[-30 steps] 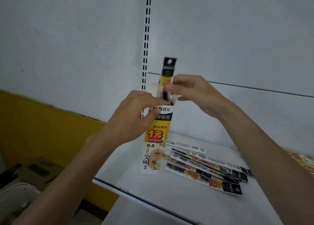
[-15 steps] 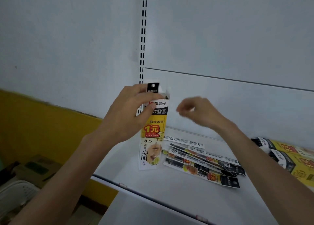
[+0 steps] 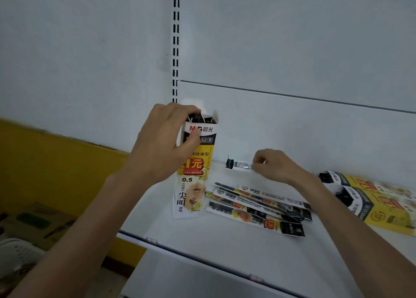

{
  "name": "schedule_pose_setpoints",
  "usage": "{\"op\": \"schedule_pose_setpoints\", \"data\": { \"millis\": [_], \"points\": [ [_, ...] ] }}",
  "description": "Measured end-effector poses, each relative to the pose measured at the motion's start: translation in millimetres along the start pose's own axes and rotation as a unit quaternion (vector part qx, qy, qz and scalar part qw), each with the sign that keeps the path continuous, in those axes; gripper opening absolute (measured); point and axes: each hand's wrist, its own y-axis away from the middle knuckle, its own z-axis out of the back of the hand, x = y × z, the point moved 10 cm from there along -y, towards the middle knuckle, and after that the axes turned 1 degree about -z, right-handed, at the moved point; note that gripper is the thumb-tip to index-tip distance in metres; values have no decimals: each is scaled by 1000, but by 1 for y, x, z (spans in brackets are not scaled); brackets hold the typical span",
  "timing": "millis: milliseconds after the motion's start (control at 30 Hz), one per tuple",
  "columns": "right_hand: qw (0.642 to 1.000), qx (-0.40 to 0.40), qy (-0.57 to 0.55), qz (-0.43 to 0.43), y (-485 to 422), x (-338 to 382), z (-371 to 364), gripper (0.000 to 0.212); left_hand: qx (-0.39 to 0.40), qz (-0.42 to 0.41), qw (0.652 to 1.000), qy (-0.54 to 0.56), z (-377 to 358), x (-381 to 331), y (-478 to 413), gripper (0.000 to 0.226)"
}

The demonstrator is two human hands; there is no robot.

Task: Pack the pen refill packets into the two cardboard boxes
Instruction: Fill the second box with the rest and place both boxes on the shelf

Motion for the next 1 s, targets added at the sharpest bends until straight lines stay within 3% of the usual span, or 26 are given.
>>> {"op": "schedule_pose_setpoints", "data": {
  "millis": [100, 167, 367, 433, 500, 633, 700, 733, 800, 867, 933, 1000],
  "points": [
    [991, 129, 41, -12, 18, -1, -26, 33, -2, -1, 1000, 0, -5, 1, -1, 47],
    [985, 159, 59, 11, 26, 5, -39, 32, -4, 9, 1000, 1, -7, 3, -2, 43],
    [995, 77, -47, 51, 27, 18, -18, 17, -10, 12, 1000, 9, -5, 2, 1, 40],
    [994, 62, -59, 63, 29, 24, -13, 33, -10, 15, 1000, 9, -3, 3, 2, 39],
    [990, 31, -118, 72, 29, 34, -3, 23, -8, 16, 1000, 8, -1, 3, 2, 39],
    [931, 70, -358, 20, 30, 41, 4, 27, 6, 6, 1000, 6, 4, 0, 1, 38],
    [933, 70, -350, 51, 32, 51, 10, 14, 13, 5, 1000, 5, 6, 1, 1, 38],
    [943, 38, -324, 65, 33, 56, 18, 7, 14, 5, 1000, 6, 7, 1, 1, 38],
    [947, -87, -303, 69, 31, 56, 42, 22, 14, 7, 1000, 15, 9, 2, 2, 37],
    [909, -205, -359, 57, 35, 55, 71, 31, 15, 8, 1000, 23, 9, 2, 3, 36],
    [872, -252, -416, 64, 39, 62, 94, 30, 21, 8, 999, 27, 10, 1, 3, 33],
    [860, -258, -436, 63, 40, 72, 111, 27, 28, 10, 999, 34, 10, 1, 3, 25]
  ]
}}
